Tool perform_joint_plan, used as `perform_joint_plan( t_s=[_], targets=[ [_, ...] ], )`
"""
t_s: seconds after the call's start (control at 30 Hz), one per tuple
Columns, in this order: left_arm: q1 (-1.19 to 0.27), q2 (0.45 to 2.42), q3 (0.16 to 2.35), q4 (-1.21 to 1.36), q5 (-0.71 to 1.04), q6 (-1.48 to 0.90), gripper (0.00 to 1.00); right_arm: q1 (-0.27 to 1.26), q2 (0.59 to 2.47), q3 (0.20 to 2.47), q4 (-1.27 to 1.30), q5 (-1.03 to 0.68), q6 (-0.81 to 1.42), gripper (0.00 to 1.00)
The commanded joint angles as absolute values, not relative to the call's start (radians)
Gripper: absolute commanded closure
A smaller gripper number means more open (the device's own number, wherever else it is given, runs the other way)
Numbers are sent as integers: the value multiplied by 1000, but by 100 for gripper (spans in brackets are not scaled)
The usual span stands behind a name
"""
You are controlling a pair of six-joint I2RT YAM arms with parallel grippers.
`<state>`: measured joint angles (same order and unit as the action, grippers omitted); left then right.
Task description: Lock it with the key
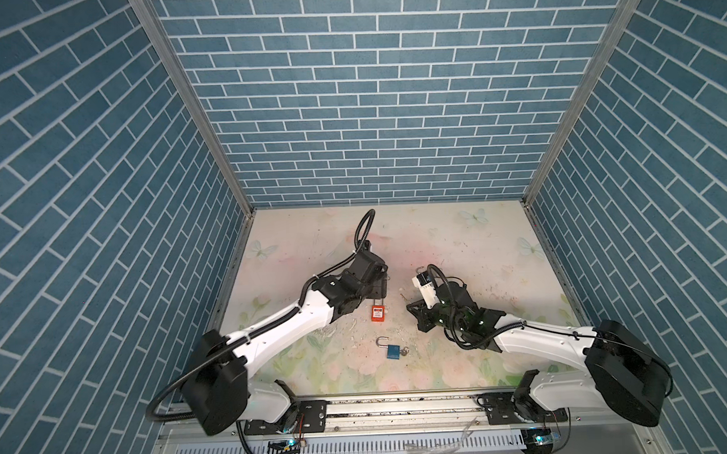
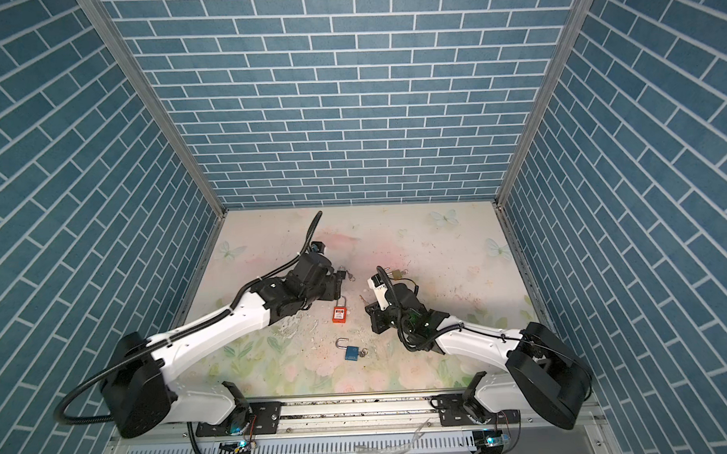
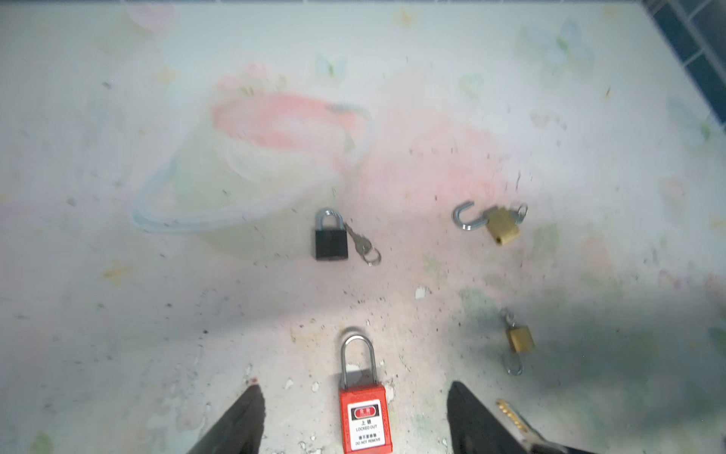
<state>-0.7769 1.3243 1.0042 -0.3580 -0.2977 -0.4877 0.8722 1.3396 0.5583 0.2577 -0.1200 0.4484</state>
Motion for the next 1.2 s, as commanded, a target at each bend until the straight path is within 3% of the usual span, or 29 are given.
perform_joint_plan(
  t_s=[0.0, 0.33, 0.6, 1.17],
  targets=[
    [-775, 1204, 939, -296, -478, -378, 17, 861, 1410, 613, 214, -175, 478, 100],
    [-723, 823, 633, 8, -421, -243, 13, 847, 1627, 782, 144, -255, 485, 100],
    [-704, 847, 621, -12, -414, -264, 13, 838, 1738, 880, 83, -299, 487, 100],
    [-682, 897, 620, 1, -338, -265, 13, 825, 1763, 857, 102, -303, 518, 100]
  ],
)
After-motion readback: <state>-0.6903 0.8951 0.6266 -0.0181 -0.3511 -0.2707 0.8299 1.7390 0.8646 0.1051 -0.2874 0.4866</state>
